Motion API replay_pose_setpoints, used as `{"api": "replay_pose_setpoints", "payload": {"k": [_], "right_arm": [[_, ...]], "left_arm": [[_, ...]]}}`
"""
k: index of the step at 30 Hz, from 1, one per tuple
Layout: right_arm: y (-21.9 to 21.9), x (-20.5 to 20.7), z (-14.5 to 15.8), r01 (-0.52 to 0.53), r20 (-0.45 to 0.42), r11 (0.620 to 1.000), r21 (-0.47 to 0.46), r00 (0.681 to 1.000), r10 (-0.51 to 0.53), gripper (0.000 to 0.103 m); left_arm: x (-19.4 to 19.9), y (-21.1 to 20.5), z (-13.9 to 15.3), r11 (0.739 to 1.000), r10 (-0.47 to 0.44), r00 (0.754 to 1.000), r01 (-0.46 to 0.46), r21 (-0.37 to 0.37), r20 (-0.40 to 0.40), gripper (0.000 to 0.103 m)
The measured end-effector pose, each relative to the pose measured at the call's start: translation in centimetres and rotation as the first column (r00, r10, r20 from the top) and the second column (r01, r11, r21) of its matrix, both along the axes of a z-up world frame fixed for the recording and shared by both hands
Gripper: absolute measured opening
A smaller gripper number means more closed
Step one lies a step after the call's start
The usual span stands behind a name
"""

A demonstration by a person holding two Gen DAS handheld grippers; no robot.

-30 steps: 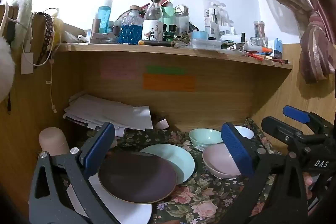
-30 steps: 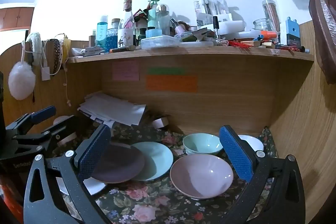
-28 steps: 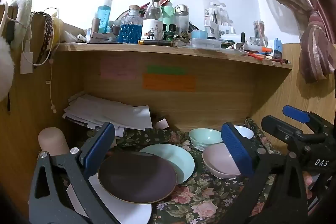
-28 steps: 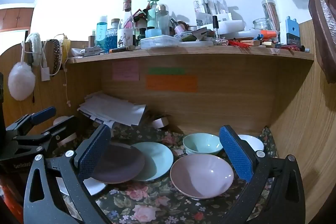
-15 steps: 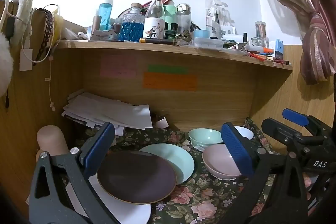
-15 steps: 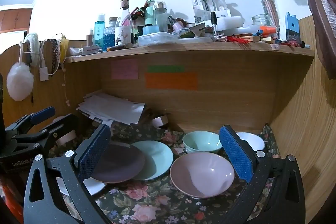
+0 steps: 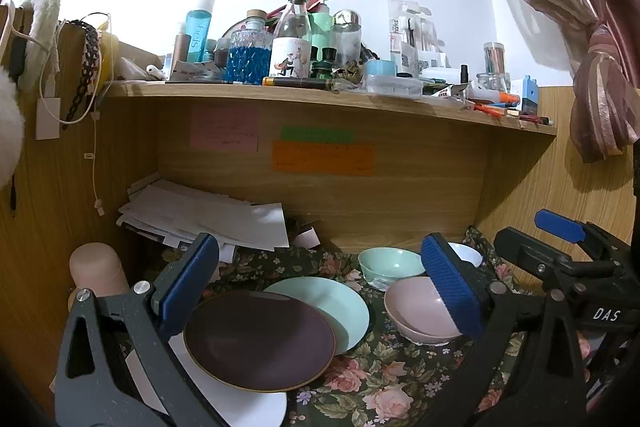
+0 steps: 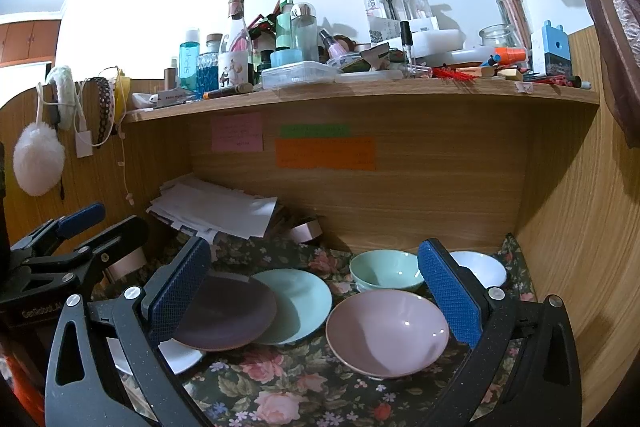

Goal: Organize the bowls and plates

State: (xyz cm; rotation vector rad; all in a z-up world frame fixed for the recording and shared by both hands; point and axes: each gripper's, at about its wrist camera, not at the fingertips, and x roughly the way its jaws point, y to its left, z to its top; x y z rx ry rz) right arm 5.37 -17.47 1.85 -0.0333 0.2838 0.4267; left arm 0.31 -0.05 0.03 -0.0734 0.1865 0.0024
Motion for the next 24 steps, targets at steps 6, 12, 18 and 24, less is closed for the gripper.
{"api": "replay_pose_setpoints", "payload": {"k": [6,12,18,24], "right_arm": [[-0.11,-0.14,0.18,-0.001,0.001,1.000,0.012,1.000,0.001,0.103],[0.01,-0.32,0.28,-0.002,0.004,1.000,0.015,1.000,0.002,0.103],[-0.11,-0.35,0.43,-0.006,0.006,1.000,0.022,1.000,0.006,0.103],[-0.11,-0.40,0.46,-0.008,0.006,1.000,0.023,1.000,0.008,0.103]], "left_arm": [[-0.01,0.04,0.01,1.000,0.001,1.000,-0.001,0.003,0.000,0.103],[-0.03,0.13,0.19,1.000,0.003,1.000,-0.003,0.000,0.003,0.103],[-0.14,0.23,0.33,1.000,0.007,1.000,-0.007,0.004,0.009,0.103],[-0.17,0.27,0.22,1.000,0.006,1.000,-0.006,0.004,0.010,0.103]]}}
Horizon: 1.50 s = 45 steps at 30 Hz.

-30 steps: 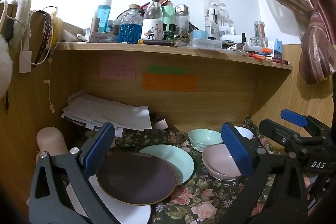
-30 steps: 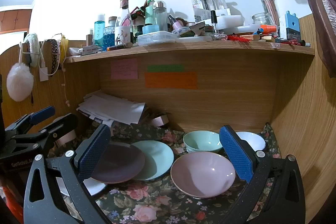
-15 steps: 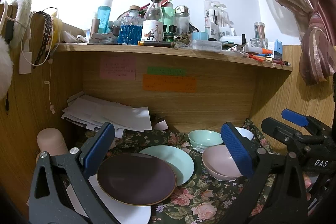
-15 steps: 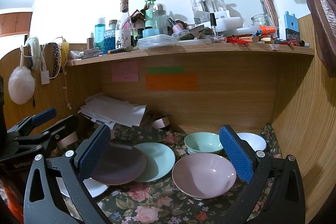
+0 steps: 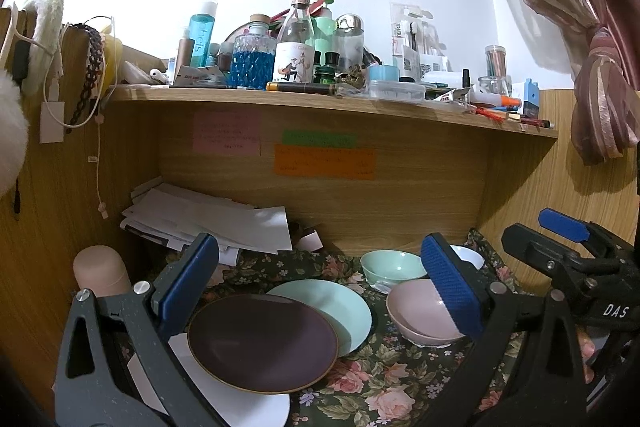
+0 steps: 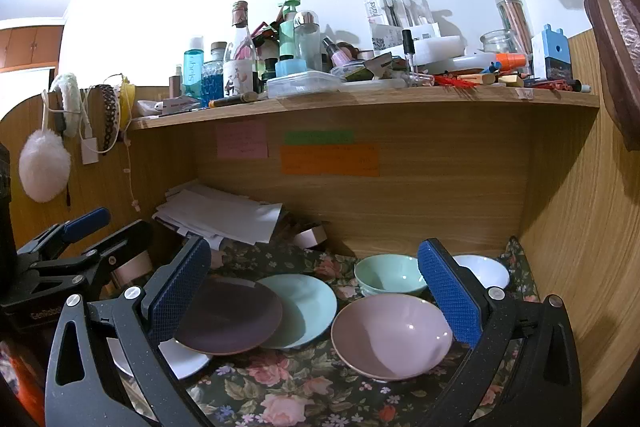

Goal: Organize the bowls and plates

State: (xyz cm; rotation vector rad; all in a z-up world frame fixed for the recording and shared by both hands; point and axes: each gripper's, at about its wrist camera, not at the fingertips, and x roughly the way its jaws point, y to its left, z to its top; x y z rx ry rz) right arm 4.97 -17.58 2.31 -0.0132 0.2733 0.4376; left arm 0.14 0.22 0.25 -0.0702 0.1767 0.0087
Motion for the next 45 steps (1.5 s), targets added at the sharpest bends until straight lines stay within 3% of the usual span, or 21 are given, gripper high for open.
{"api": "replay_pose_setpoints", "payload": {"k": [35,45], "right_arm": [[0.8,0.4,-0.3,-0.017,-0.010,1.000,-0.001,1.000,0.017,0.103],[2.8,2.4,-2.0,-0.054,-0.060,0.998,-0.036,0.997,0.052,0.103]], "left_arm": [[0.4,0.1,-0.4,1.000,-0.001,1.000,0.001,0.001,-0.009,0.103],[1.9,2.3,-1.9,1.000,0.020,0.997,-0.021,-0.009,-0.077,0.103]]}}
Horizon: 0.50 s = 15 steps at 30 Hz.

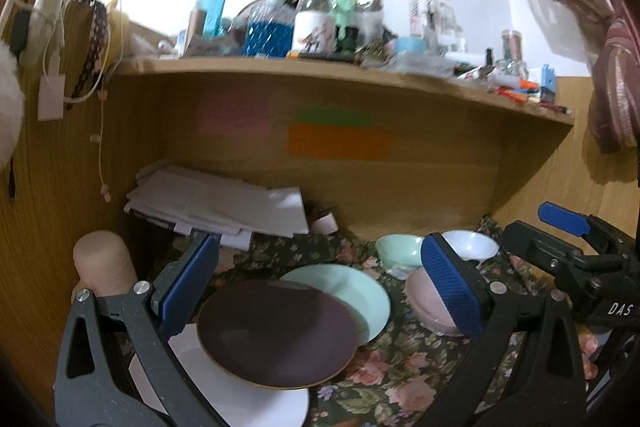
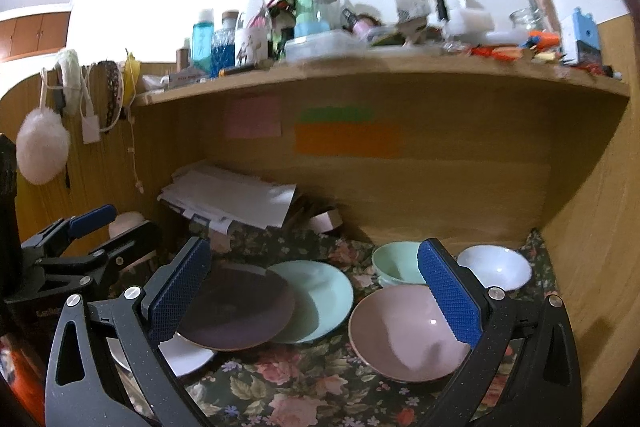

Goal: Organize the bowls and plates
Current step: 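Move both tools to the dark brown plate and close on its rim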

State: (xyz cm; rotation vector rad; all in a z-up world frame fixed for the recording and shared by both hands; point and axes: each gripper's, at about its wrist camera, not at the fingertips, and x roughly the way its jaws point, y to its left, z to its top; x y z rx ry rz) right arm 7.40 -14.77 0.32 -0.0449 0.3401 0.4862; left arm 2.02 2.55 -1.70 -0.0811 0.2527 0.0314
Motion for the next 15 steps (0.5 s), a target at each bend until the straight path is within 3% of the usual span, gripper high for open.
{"api": "replay_pose_setpoints", "payload": {"k": [8,15], "right_arm": [[1.9,3.2,-3.1,-0.053,-0.104,0.998,-0.042,0.993,0.048,0.103],[3.6,6.7,-5.9,-0.121,-0.233,0.991,-0.057,0.967,0.105,0.103]], "left_arm": [[1.9,3.4,-2.9,0.999,0.031,0.993,-0.035,-0.028,-0.114,0.103],[4.1,7.2,-6.5,0.993,0.087,0.959,-0.104,-0.049,-0.269,0.095]]}}
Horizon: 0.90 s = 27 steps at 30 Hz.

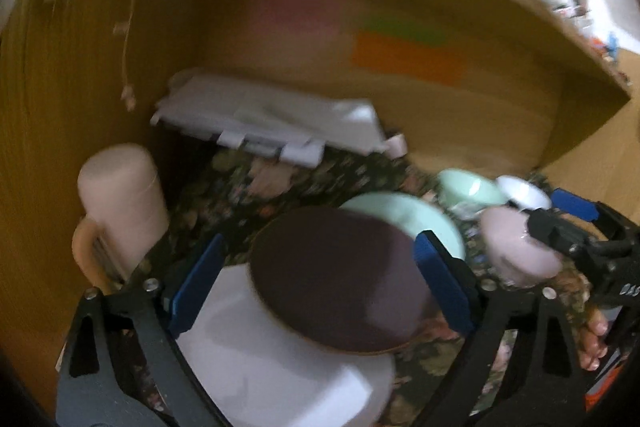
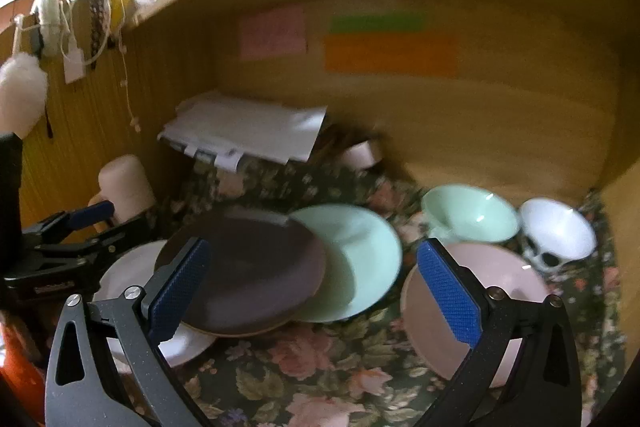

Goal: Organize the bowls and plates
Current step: 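Move both tools to the dark brown plate and close on its rim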

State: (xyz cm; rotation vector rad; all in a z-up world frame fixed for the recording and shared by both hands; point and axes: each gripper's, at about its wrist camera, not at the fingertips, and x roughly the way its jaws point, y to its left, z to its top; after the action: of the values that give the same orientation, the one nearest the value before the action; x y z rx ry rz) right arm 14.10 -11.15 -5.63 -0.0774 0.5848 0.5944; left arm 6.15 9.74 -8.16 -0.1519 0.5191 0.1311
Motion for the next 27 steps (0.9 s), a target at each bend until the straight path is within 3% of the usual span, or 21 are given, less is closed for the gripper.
{"api": "replay_pose_setpoints", "payload": {"k": [6,10,17,27], "right_arm": [[1.7,2.9,-2.1,-0.037,-0.092,0.998,-0.058,0.995,0.031,0.091],[3.1,4.7,-3.4,-0.068,-0.155,0.992,-0.102,0.987,0.052,0.086],[5.3,7.4,-6.3,-0.119,-0.278,0.976,-0.180,0.958,0.066,0.066],[6.6,10.5,-9.0,-0.133,-0.380,0.969,-0.207,0.924,0.045,0.041]], "left_arm": [[1.3,2.5,-2.7,0.999,0.026,0.995,-0.030,-0.034,-0.092,0.095],[2.4,3.6,-4.1,0.998,0.014,0.989,-0.023,-0.060,-0.145,0.083],[3.4,4.2,-5.8,0.997,-0.004,0.976,-0.014,-0.080,-0.219,0.078],[4.3,4.5,-7.2,0.990,-0.049,0.956,0.008,-0.141,-0.290,0.049]]}}
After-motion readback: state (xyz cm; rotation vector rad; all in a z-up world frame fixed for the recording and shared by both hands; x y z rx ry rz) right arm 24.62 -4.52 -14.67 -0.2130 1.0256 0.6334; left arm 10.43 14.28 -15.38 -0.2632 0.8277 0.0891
